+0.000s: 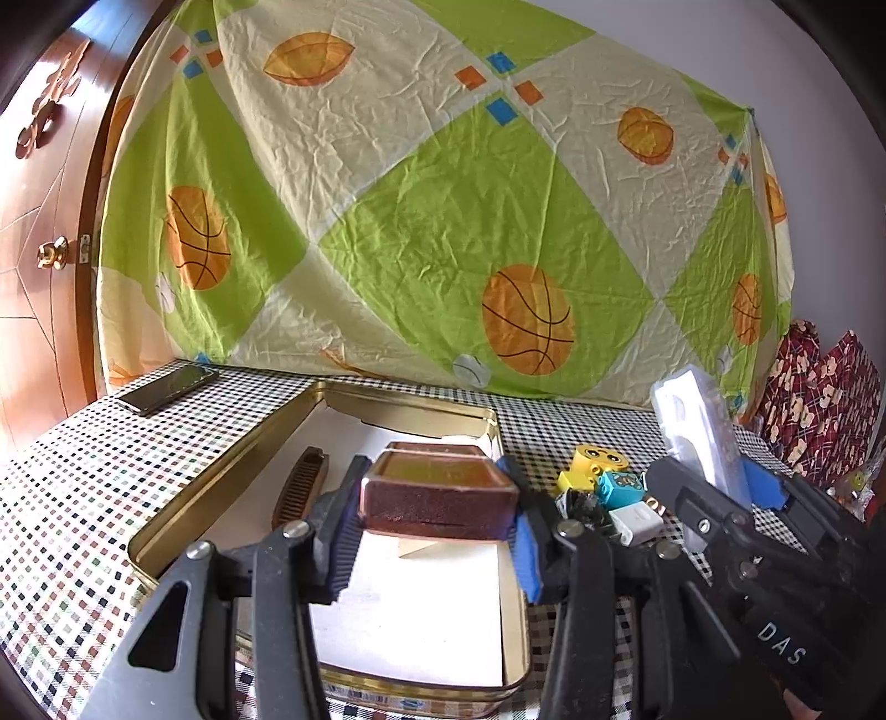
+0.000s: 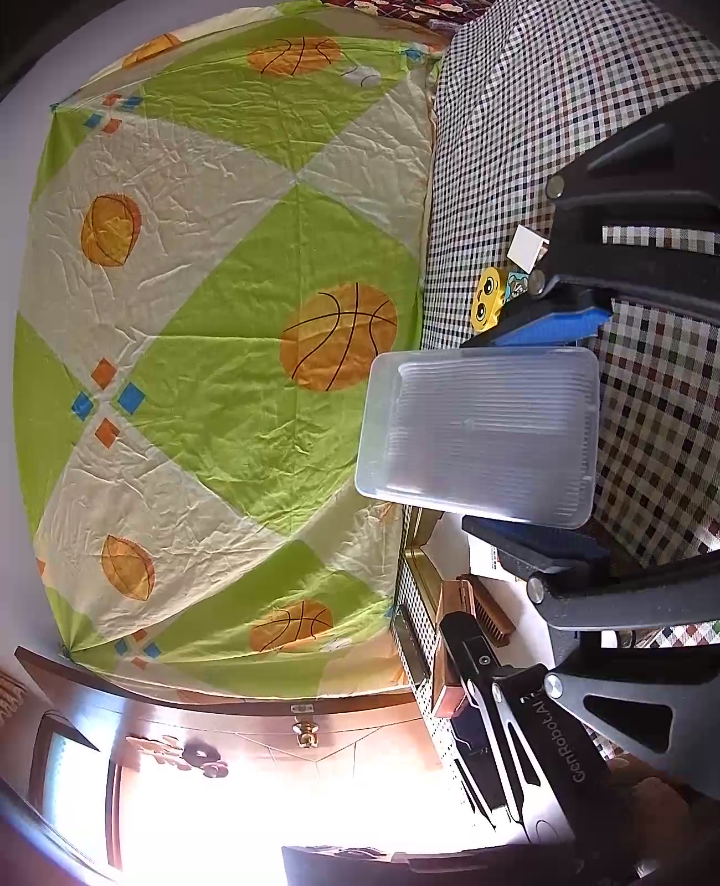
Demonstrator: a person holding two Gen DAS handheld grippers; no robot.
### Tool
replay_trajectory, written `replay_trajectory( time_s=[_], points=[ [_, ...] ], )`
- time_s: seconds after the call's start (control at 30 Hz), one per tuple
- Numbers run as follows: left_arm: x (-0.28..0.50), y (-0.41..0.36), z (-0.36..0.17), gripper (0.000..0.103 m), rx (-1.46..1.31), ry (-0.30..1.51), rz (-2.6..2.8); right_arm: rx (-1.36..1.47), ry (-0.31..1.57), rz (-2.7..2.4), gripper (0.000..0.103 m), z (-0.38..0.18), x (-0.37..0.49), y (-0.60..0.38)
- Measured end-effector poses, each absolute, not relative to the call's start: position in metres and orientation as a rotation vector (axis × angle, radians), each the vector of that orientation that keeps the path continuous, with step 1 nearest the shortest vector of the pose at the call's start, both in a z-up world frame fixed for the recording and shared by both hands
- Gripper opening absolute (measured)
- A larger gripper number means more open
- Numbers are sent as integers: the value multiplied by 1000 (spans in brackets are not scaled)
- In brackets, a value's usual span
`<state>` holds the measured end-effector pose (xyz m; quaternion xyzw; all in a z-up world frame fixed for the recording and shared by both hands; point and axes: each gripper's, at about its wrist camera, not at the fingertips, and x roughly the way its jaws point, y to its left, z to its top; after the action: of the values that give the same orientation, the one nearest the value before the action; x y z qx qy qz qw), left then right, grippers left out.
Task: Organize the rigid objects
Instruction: 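Lower the copper block and plastic lid into the gold tin and open both tools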
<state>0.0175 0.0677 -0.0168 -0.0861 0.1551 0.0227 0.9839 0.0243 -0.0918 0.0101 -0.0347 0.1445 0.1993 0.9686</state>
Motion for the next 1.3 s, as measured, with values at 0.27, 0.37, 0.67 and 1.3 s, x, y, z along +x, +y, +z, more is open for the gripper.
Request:
replay_trajectory(
  time_s=[0.27,0.37,0.67,1.3],
  points=[
    [16,79,-17,45,-186,306,64,-76,290,422,57,10,24,-83],
    [15,81,-16,45,-182,301,72,-78,294,431,57,9,24,-78],
    [14,99,-15,45,-194,298,99,-112,295,469,57,8,20,-56],
    [41,130,-24,45,-199,402,111,-151,391,513,57,2,50,-22]
  ],
)
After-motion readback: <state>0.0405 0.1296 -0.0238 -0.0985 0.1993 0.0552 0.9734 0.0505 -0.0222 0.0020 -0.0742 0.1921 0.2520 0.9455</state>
